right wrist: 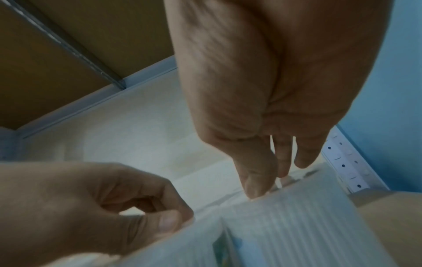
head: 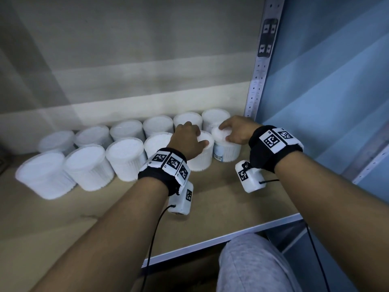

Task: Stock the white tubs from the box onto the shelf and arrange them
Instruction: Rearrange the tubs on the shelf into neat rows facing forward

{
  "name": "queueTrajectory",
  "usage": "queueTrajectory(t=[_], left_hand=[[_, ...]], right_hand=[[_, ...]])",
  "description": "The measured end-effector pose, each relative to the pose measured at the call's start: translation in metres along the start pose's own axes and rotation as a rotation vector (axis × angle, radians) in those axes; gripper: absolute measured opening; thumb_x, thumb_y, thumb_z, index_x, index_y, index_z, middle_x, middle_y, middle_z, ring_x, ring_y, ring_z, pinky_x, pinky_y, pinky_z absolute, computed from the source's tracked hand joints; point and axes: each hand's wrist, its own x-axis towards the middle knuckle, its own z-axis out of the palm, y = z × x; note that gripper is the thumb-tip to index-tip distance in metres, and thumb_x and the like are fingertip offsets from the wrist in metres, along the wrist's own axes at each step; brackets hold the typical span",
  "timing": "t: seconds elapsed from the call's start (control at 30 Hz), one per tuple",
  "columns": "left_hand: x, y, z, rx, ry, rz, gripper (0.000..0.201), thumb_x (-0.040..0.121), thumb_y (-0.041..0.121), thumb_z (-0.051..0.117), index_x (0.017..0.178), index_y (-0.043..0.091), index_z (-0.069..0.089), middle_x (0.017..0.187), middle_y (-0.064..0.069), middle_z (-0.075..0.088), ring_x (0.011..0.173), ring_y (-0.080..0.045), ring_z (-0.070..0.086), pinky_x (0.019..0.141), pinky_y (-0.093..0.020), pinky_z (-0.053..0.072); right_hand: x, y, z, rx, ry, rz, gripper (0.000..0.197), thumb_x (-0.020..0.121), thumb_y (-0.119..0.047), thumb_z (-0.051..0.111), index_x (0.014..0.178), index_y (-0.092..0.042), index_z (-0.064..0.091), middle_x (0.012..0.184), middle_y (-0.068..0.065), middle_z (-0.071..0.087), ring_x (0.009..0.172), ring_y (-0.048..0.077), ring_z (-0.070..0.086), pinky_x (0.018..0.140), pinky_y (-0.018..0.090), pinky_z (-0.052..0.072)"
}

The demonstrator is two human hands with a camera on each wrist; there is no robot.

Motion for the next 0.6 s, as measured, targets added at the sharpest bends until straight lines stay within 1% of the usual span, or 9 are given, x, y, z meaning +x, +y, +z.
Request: queueTrajectory(t=[0.03, 0.07, 0.13, 0.2, 0.27, 0.33, 0.4, 0.5, 0.6], left_hand=[[0.000, 0.000, 0.000, 0.002, -0.002, 0.001, 0.044, 0.086, 0.035, 0.063, 0.118, 0.006, 0.058, 0.124, -0.014, 0.053, 0.121, -0.030, 0.045, 0.099, -0.037, 0.041], [0.000, 0.000, 0.000, 0.005, -0.003, 0.002, 0.044, 0.087, 0.035, 0.063, 0.119, 0.006, 0.058, 0.124, -0.014, 0.052, 0.121, -0.030, 0.044, 0.099, -0.037, 0.040], [-0.001, 0.000, 0.000, 0.007, -0.008, 0.000, 0.044, 0.087, 0.035, 0.062, 0.120, 0.006, 0.057, 0.125, -0.014, 0.052, 0.122, -0.031, 0.043, 0.099, -0.036, 0.039], [0.000, 0.000, -0.001, 0.011, -0.017, 0.000, 0.045, 0.087, 0.035, 0.062, 0.121, 0.006, 0.056, 0.126, -0.013, 0.050, 0.122, -0.030, 0.042, 0.099, -0.036, 0.038], [0.001, 0.001, -0.002, 0.014, -0.032, 0.000, 0.045, 0.087, 0.035, 0.062, 0.122, 0.006, 0.055, 0.127, -0.013, 0.049, 0.122, -0.030, 0.042, 0.100, -0.036, 0.038], [0.001, 0.000, -0.002, 0.012, -0.035, 0.000, 0.045, 0.087, 0.036, 0.062, 0.121, 0.007, 0.055, 0.127, -0.013, 0.049, 0.122, -0.030, 0.042, 0.099, -0.037, 0.038], [0.000, 0.000, -0.001, 0.009, -0.032, -0.002, 0.044, 0.087, 0.035, 0.062, 0.120, 0.007, 0.055, 0.127, -0.013, 0.049, 0.122, -0.030, 0.042, 0.100, -0.037, 0.039], [0.000, 0.000, -0.001, 0.008, -0.030, -0.004, 0.044, 0.087, 0.035, 0.062, 0.120, 0.007, 0.055, 0.127, -0.013, 0.049, 0.122, -0.030, 0.042, 0.100, -0.037, 0.039], [0.000, 0.000, -0.001, 0.013, -0.031, -0.005, 0.043, 0.087, 0.035, 0.062, 0.119, 0.007, 0.056, 0.126, -0.013, 0.049, 0.121, -0.031, 0.042, 0.099, -0.039, 0.039]], right_hand=[[-0.001, 0.001, -0.002, 0.022, 0.002, 0.002, 0.046, 0.083, -0.031, 0.063, 0.128, -0.038, 0.054, 0.145, -0.006, 0.045, 0.130, 0.022, 0.048, 0.110, 0.037, 0.039], [0.001, 0.001, -0.003, 0.053, 0.018, 0.015, 0.046, 0.083, -0.031, 0.064, 0.128, -0.034, 0.055, 0.145, -0.004, 0.045, 0.130, 0.023, 0.047, 0.110, 0.038, 0.039], [0.004, 0.002, -0.001, 0.104, 0.082, 0.034, 0.050, 0.084, -0.041, 0.063, 0.130, -0.023, 0.055, 0.143, 0.003, 0.045, 0.129, 0.027, 0.047, 0.109, 0.042, 0.038], [0.004, 0.000, 0.002, 0.054, 0.099, 0.074, 0.061, 0.085, -0.052, 0.057, 0.134, -0.017, 0.051, 0.141, 0.010, 0.043, 0.130, 0.032, 0.043, 0.109, 0.046, 0.037], [0.004, -0.001, 0.007, -0.014, 0.062, 0.111, 0.069, 0.085, -0.057, 0.054, 0.138, -0.014, 0.045, 0.143, 0.014, 0.037, 0.134, 0.036, 0.034, 0.112, 0.050, 0.030], [0.005, -0.003, 0.010, -0.051, 0.041, 0.115, 0.070, 0.087, -0.056, 0.052, 0.139, -0.012, 0.042, 0.145, 0.015, 0.033, 0.137, 0.037, 0.028, 0.113, 0.052, 0.025], [0.005, -0.004, 0.010, -0.070, 0.037, 0.094, 0.067, 0.090, -0.053, 0.050, 0.140, -0.009, 0.040, 0.146, 0.017, 0.032, 0.136, 0.038, 0.027, 0.114, 0.050, 0.025], [0.006, -0.005, 0.007, -0.096, 0.028, 0.076, 0.064, 0.091, -0.051, 0.049, 0.140, -0.010, 0.040, 0.144, 0.016, 0.034, 0.135, 0.038, 0.030, 0.112, 0.049, 0.027], [0.009, -0.003, 0.006, -0.133, 0.023, 0.052, 0.062, 0.090, -0.052, 0.050, 0.140, -0.015, 0.041, 0.142, 0.012, 0.038, 0.132, 0.035, 0.036, 0.110, 0.048, 0.032]])
